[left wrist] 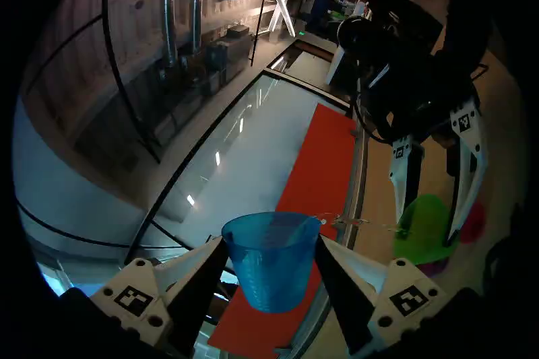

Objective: Pour water

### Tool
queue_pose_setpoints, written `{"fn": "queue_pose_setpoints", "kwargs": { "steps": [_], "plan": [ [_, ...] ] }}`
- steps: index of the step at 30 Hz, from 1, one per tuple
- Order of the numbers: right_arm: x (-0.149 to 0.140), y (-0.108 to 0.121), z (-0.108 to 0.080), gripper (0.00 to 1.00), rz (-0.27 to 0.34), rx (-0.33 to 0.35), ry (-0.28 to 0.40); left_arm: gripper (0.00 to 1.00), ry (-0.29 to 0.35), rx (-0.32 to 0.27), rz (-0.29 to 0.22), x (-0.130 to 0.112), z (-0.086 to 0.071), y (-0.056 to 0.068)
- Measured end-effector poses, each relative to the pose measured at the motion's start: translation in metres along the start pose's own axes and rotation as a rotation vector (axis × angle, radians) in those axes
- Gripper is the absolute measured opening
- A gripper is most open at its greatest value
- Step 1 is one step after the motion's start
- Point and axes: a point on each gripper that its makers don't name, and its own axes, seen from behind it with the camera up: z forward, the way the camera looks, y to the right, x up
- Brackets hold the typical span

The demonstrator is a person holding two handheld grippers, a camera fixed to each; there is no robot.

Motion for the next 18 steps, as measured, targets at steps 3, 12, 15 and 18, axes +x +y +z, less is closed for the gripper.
{"fn": "queue_pose_setpoints", "kwargs": {
  "steps": [3, 12, 15, 18],
  "plan": [
    [-0.0003, 0.0006, -0.0003, 0.91, -0.002, -0.002, -0.001, 0.86, 0.000, 0.005, 0.014, 0.0002, -0.0004, -0.0015],
    [0.0019, 0.0020, -0.0018, 0.91, -0.004, -0.006, 0.001, 0.85, 0.001, 0.007, 0.038, 0.0026, -0.0028, -0.0009],
    [0.0022, 0.0026, -0.0021, 0.91, -0.005, -0.007, 0.002, 0.86, 0.003, 0.008, 0.046, 0.0038, -0.0037, -0.0011],
    [0.0022, 0.0032, -0.0023, 0.91, -0.006, -0.009, 0.002, 0.85, 0.004, 0.010, 0.054, 0.0044, -0.0040, -0.0013]
  ]
}}
